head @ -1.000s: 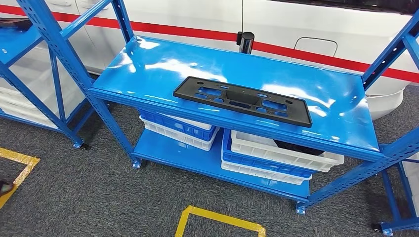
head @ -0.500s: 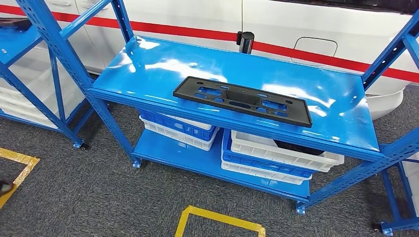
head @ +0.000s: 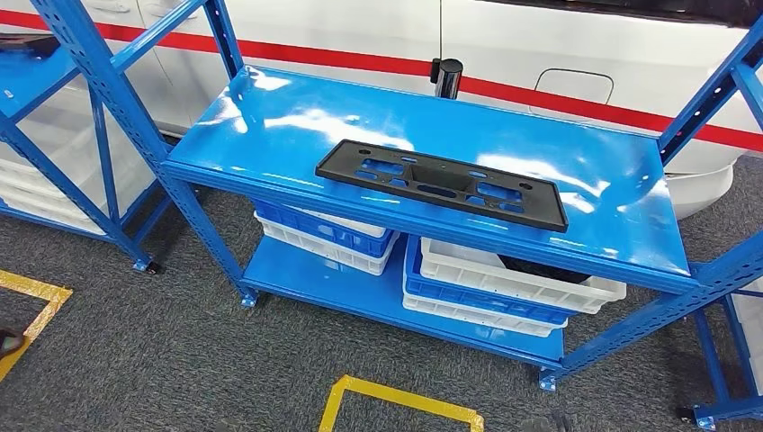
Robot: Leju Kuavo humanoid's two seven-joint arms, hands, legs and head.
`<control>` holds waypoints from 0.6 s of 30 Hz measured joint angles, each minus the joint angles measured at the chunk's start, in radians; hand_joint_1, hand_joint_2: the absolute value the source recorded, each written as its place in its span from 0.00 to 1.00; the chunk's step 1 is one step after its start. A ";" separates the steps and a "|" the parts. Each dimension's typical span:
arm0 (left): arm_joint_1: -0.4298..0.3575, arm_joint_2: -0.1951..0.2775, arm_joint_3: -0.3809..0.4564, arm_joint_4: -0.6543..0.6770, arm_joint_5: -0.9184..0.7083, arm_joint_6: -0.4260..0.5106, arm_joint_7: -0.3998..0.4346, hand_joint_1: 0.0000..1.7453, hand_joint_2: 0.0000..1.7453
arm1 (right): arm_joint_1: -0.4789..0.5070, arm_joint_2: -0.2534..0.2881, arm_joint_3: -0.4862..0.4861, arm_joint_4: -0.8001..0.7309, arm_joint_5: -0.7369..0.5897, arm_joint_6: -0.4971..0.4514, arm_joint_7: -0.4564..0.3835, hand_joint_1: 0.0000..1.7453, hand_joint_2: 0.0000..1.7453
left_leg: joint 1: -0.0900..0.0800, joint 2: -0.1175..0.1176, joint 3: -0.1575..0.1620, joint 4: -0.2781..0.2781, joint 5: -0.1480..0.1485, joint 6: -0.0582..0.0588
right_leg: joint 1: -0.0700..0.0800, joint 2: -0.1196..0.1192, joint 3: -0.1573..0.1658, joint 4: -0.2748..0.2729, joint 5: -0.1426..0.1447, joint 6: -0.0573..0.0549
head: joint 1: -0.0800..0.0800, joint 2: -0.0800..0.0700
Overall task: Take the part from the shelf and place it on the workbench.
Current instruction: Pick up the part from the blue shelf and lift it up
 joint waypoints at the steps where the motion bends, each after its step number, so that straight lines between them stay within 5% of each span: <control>1: -0.001 0.000 0.000 0.000 -0.001 0.000 0.000 0.00 1.00 | -0.004 -0.010 -0.034 -0.054 0.087 0.011 -0.011 0.00 1.00 | 0.000 0.000 0.001 0.000 0.000 0.000 | 0.000 0.000 0.001 0.000 0.000 0.000 | 0.000 0.000; 8: -0.002 0.000 0.000 0.001 -0.001 0.001 -0.005 0.00 1.00 | 0.051 0.003 -0.324 -0.578 0.786 0.244 0.109 0.00 1.00 | 0.001 -0.002 0.002 0.000 0.000 0.000 | 0.000 -0.001 0.001 0.000 0.000 0.000 | -0.001 0.000; 18: -0.005 0.007 0.000 0.004 -0.015 0.002 -0.006 0.00 1.00 | 0.166 -0.002 -0.376 -1.076 0.976 0.260 0.141 0.00 1.00 | 0.000 -0.003 0.000 0.000 0.000 0.000 | 0.000 -0.001 -0.001 0.000 -0.001 0.000 | 0.000 0.000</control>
